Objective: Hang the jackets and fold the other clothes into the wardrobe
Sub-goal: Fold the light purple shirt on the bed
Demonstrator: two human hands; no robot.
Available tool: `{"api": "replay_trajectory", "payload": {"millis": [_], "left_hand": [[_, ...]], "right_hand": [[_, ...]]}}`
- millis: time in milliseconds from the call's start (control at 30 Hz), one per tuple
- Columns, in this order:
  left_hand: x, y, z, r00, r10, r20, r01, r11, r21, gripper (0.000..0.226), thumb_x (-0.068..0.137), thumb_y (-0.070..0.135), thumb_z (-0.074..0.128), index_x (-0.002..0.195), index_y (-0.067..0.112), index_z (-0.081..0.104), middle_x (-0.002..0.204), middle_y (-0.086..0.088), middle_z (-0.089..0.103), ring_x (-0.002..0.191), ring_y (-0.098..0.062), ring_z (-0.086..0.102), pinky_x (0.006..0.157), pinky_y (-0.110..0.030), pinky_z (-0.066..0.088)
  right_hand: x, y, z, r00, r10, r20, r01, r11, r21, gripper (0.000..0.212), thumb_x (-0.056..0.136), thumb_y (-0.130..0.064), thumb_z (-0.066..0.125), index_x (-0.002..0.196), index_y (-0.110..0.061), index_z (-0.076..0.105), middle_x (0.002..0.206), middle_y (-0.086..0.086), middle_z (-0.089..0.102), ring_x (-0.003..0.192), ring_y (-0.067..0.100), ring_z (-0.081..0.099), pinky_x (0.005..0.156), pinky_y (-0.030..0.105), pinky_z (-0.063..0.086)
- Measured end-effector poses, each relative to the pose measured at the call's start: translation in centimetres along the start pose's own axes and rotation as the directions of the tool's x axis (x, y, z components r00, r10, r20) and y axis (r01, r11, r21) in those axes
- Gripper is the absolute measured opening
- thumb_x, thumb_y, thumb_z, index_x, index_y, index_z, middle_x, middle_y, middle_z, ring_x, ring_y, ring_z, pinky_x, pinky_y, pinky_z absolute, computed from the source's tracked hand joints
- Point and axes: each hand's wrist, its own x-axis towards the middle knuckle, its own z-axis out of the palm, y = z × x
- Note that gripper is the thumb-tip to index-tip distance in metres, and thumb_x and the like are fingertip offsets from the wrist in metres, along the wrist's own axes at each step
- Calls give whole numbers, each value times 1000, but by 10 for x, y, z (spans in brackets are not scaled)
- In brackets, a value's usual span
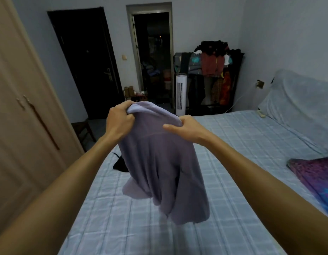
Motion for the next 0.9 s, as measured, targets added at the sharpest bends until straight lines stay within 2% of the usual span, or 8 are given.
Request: {"api": "replay_trajectory", "payload": {"millis": [100, 233, 367, 500, 567, 700, 800, 900], "left_hand": [[0, 7, 7, 999, -47, -1, 47, 999, -16, 29, 80, 14, 46, 95, 24, 68, 87, 3, 67, 78, -16, 59, 66, -31, 48], [7, 16, 23, 963, -236, 131, 264, 925, -275, 24, 89, 15, 51, 67, 12, 59, 65, -6, 58, 62, -16, 53, 58, -31, 45], [23, 15, 19, 909, -381, 170, 412, 757, -508, 13, 94, 20, 54, 89, 16, 66, 73, 0, 61, 68, -11, 55, 51, -15, 44], [17, -21, 9, 928, -359, 97, 369, 854, -367, 48, 89, 29, 61, 133, 20, 44, 107, -1, 53, 95, -14, 54, 79, -26, 46], [-1, -35, 18, 919, -330, 214, 386, 861, -331, 52, 91, 19, 56, 138, 19, 34, 112, -5, 50, 95, -17, 53, 74, -25, 44], [-50, -76, 55, 672, -282, 685, 534, 825, -184, 74, 83, 12, 61, 144, 22, 20, 128, -7, 45, 101, -17, 53, 79, -29, 48], [-89, -104, 92, 509, -173, 843, 545, 823, -161, 84, 77, 25, 72, 145, 26, 23, 141, 5, 38, 119, -10, 48, 88, -26, 48], [-117, -103, 121, 486, -272, 831, 714, 672, -198, 10, 94, 10, 55, 99, 18, 56, 93, 2, 65, 72, 5, 62, 62, -12, 46]], "right_hand": [[2, -6, 5, 997, -11, 76, 11, 1000, -1, 31, 82, -50, 64, 91, -22, 72, 90, 10, 72, 82, 21, 68, 79, 45, 53], [8, -37, 29, 998, -13, 63, -3, 968, 252, 22, 93, -34, 56, 85, -18, 69, 76, 7, 61, 70, 18, 51, 65, 35, 40], [25, -61, 46, 996, 88, 9, -86, 928, 362, 26, 97, -30, 49, 106, -11, 64, 82, 10, 61, 70, 19, 55, 60, 29, 43], [44, -63, 42, 974, 179, -139, -80, 847, 526, 32, 101, -21, 41, 128, -20, 56, 102, 2, 64, 87, 16, 62, 68, 29, 52], [50, -63, 39, 977, 139, -162, -37, 856, 515, 37, 102, -20, 40, 138, -22, 47, 124, -3, 57, 105, 10, 56, 87, 27, 49], [52, -77, 30, 995, -1, -98, 49, 873, 485, 37, 103, -21, 38, 139, -16, 46, 135, -6, 51, 114, 1, 48, 97, 19, 41], [48, -88, 17, 995, -55, -78, 87, 860, 503, 35, 102, -21, 37, 134, -15, 51, 134, -3, 53, 111, 3, 51, 96, 20, 42], [34, -92, -2, 997, -65, -48, 80, 874, 480, 31, 102, -20, 37, 127, -23, 55, 133, -2, 54, 101, 3, 57, 89, 20, 48]]}}
